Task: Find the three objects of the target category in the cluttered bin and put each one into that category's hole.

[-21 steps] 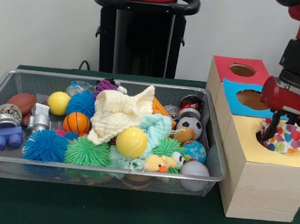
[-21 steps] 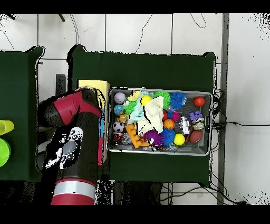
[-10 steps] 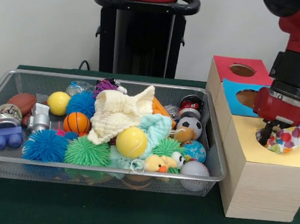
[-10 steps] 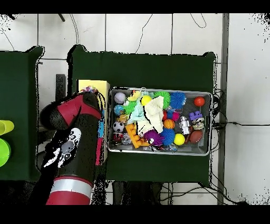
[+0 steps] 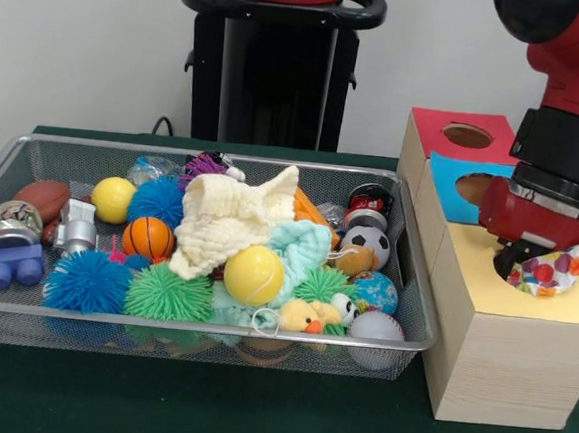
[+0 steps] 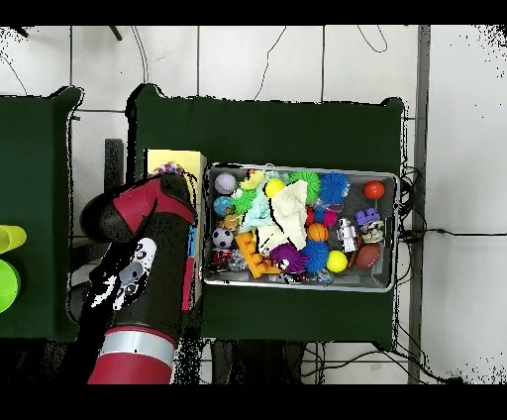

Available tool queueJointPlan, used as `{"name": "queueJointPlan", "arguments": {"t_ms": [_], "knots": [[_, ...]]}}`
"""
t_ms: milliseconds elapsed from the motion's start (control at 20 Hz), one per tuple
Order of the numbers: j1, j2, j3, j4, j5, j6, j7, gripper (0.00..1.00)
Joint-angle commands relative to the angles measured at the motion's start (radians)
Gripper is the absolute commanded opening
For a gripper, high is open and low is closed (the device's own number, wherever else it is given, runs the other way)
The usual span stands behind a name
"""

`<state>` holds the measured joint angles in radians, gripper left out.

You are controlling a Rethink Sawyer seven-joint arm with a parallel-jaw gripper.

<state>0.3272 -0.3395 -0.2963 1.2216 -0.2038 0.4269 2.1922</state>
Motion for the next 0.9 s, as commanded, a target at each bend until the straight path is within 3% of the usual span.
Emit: {"name": "queueJointPlan", "arguments": {"t_ms": [50, 400, 650, 900], "knots": [[-0.061, 0.098, 0.047, 0.003, -0.024, 0.009, 0.053, 0.00], [-0.102, 0.096, 0.124, -0.038, 0.066, 0.223, 0.021, 0.00], [-0.166, 0.095, 0.240, -0.061, 0.168, 0.454, -0.027, 0.00], [-0.199, 0.128, 0.282, -0.128, 0.199, 0.615, -0.070, 0.00]]}}
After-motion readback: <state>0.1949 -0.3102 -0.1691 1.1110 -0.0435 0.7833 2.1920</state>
